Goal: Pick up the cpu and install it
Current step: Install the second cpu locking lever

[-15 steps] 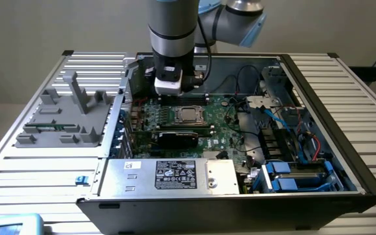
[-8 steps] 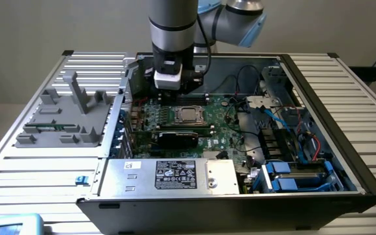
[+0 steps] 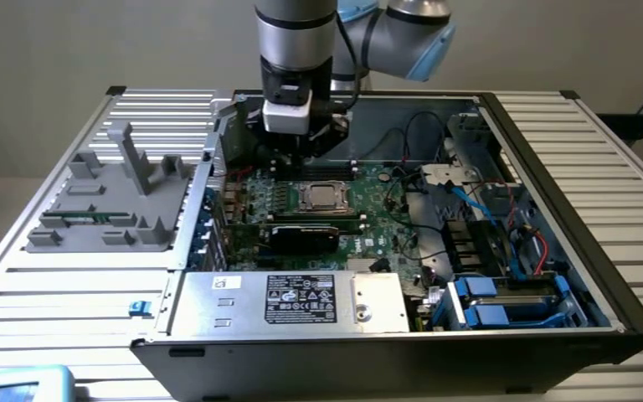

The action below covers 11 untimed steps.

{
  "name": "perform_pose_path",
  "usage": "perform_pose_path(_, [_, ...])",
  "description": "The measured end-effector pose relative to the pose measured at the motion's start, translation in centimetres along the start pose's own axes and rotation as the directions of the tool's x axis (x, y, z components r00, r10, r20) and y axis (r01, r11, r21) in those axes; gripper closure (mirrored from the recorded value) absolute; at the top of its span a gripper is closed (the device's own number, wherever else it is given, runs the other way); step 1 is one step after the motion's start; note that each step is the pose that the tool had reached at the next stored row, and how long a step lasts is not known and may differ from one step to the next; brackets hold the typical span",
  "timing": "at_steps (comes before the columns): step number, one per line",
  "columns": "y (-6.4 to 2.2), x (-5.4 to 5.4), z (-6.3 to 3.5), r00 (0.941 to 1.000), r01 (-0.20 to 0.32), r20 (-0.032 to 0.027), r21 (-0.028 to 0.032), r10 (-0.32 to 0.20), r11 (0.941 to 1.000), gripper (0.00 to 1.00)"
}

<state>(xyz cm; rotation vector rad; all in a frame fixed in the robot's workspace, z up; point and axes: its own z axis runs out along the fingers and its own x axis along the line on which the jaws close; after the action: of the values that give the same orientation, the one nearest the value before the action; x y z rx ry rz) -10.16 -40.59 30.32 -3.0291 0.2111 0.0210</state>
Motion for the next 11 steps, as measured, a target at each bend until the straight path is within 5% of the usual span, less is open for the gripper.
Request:
perform_pose_path(4, [-0.33, 0.2, -0.72, 1.0, 0.0, -0.0044, -0.0324, 0.0, 0.9995, 0.89])
perform_pose_path(9, [-0.64, 1.2, -1.4, 1.0, -0.001, -0.0077, -0.0561, 0.0, 0.9984, 0.89])
perform_pose_path(11, [-0.74, 1.4, -1.48, 1.0, -0.001, -0.009, -0.0712, 0.0, 0.9975, 0.89])
